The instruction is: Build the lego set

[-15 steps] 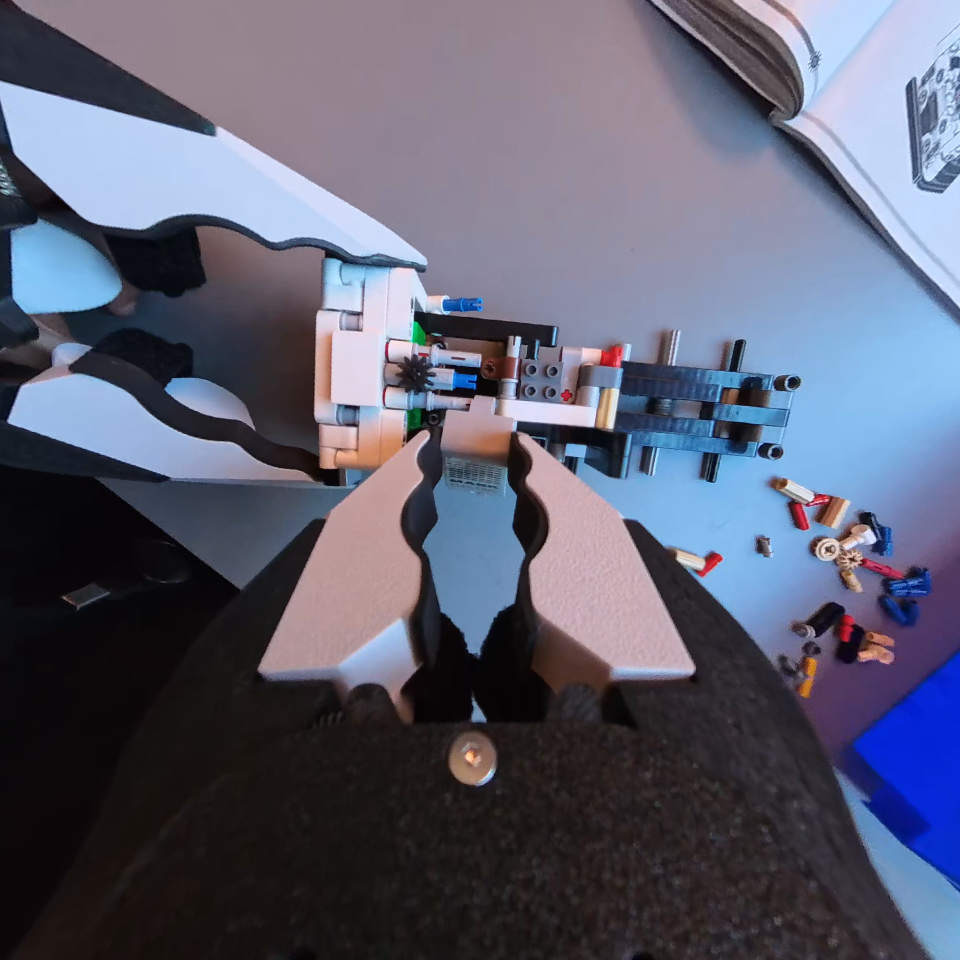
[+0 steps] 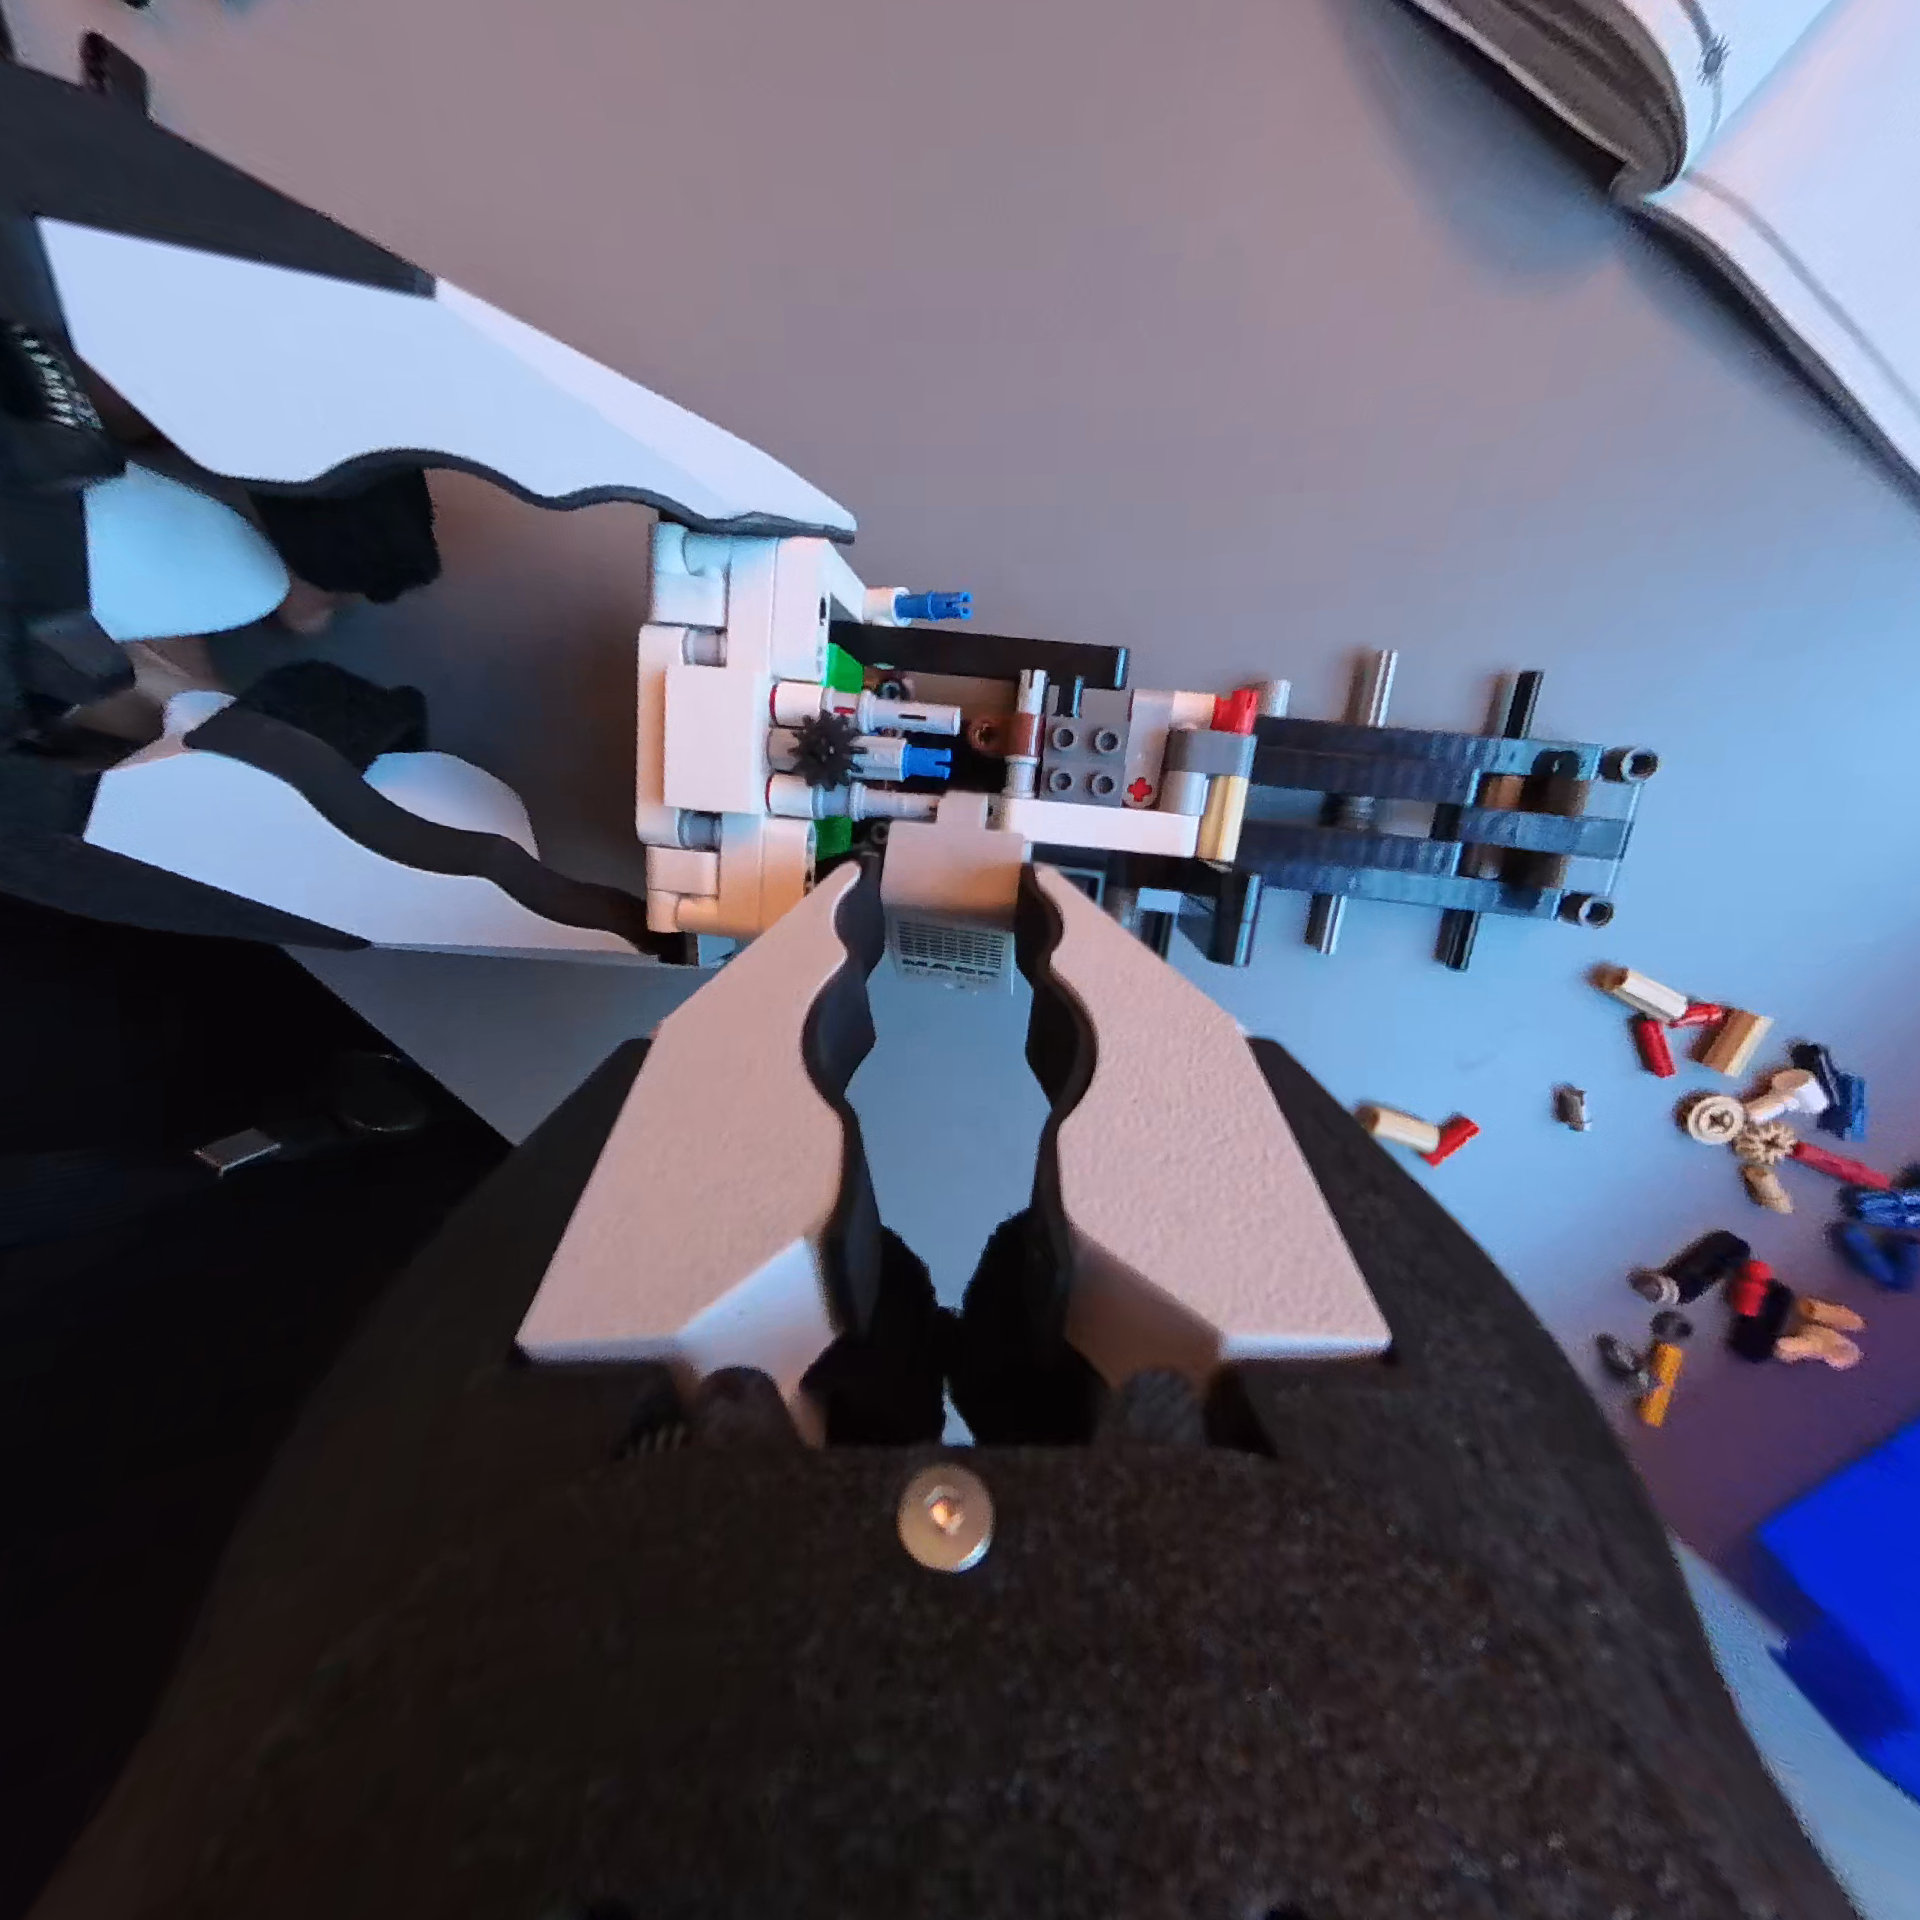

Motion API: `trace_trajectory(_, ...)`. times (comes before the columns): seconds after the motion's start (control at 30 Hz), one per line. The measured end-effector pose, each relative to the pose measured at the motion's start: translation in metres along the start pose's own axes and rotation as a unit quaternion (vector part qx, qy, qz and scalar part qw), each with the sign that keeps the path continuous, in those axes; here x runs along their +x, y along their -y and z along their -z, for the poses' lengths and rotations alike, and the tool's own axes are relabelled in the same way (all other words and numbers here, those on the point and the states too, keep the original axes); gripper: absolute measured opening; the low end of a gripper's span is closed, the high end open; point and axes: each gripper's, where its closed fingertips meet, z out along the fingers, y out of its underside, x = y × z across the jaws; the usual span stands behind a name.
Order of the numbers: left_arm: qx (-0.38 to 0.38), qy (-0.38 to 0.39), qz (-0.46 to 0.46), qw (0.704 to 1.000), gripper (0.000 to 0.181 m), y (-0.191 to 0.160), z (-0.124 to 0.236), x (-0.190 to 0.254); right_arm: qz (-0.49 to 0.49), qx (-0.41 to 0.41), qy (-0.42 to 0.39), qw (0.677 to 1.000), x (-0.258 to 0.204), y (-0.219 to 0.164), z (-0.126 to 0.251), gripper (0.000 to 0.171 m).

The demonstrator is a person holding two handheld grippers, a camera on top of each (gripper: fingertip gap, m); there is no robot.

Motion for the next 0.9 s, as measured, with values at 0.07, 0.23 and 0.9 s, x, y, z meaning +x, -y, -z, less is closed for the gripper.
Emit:
trace_trajectory(0.07, 0.000, -0.001, -0.002, 1.000, 0.087, 0.0001, -0.0001, 0.0007, -0.004, -0.020, -0.005, 1.000, -0.0005, -0.0022, 0.0007, 0.024)
trace_trajectory(0.23, 0.001, -0.002, -0.002, 1.000, 0.087, 0.0002, 0.0000, 0.0009, -0.006, -0.067, 0.017, 0.998, -0.0009, -0.0020, 0.0011, 0.024)
trace_trajectory(0.9, -0.002, 0.009, -0.004, 1.000, 0.086, -0.0001, -0.0002, -0.0008, 0.015, -0.129, 0.031, 0.991, -0.0004, -0.0020, 0.0015, 0.024)
